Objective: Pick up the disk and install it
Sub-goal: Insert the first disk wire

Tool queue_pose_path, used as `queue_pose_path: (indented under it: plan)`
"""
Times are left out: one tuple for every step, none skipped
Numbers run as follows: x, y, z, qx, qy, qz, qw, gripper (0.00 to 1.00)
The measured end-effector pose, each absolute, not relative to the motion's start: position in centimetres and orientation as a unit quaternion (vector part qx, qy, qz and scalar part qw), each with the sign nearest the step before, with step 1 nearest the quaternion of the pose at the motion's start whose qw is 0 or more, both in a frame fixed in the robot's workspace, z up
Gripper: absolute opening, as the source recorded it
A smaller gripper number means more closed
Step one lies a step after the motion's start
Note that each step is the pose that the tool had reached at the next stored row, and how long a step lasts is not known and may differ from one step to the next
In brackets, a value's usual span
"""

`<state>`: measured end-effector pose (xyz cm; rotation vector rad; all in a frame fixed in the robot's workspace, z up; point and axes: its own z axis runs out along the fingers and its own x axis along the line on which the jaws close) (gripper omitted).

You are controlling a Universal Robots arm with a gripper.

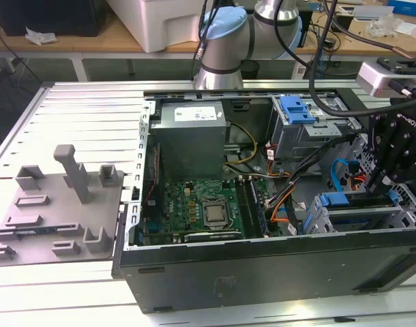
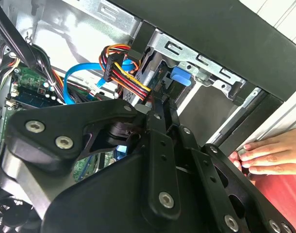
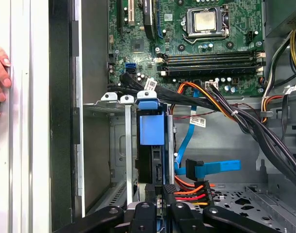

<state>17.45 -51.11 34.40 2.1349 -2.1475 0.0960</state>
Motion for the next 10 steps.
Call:
queue_pose_path:
  plan:
    - [17.45, -51.11, 34.40, 0.704, -0.708, 0.032, 0.056, 0.18]
    - [17.45, -51.11, 34.39, 0.704, -0.708, 0.032, 0.056, 0.18]
    - [17.45, -51.11, 34.39, 0.704, -0.708, 0.032, 0.056, 0.18]
    - [17.45, -51.11, 34.38, 0.704, -0.708, 0.032, 0.056, 0.18]
    - [17.46, -51.11, 34.37, 0.704, -0.708, 0.032, 0.056, 0.18]
    - [17.45, -51.12, 34.36, 0.704, -0.708, 0.032, 0.056, 0.18]
    - [17.46, -51.11, 34.33, 0.704, -0.708, 0.032, 0.056, 0.18]
    - [17.45, -51.11, 34.31, 0.704, -0.708, 0.032, 0.056, 0.18]
    - [17.45, -51.11, 34.30, 0.704, -0.708, 0.032, 0.056, 0.18]
    - [17.45, -51.11, 34.28, 0.704, -0.708, 0.032, 0.056, 0.18]
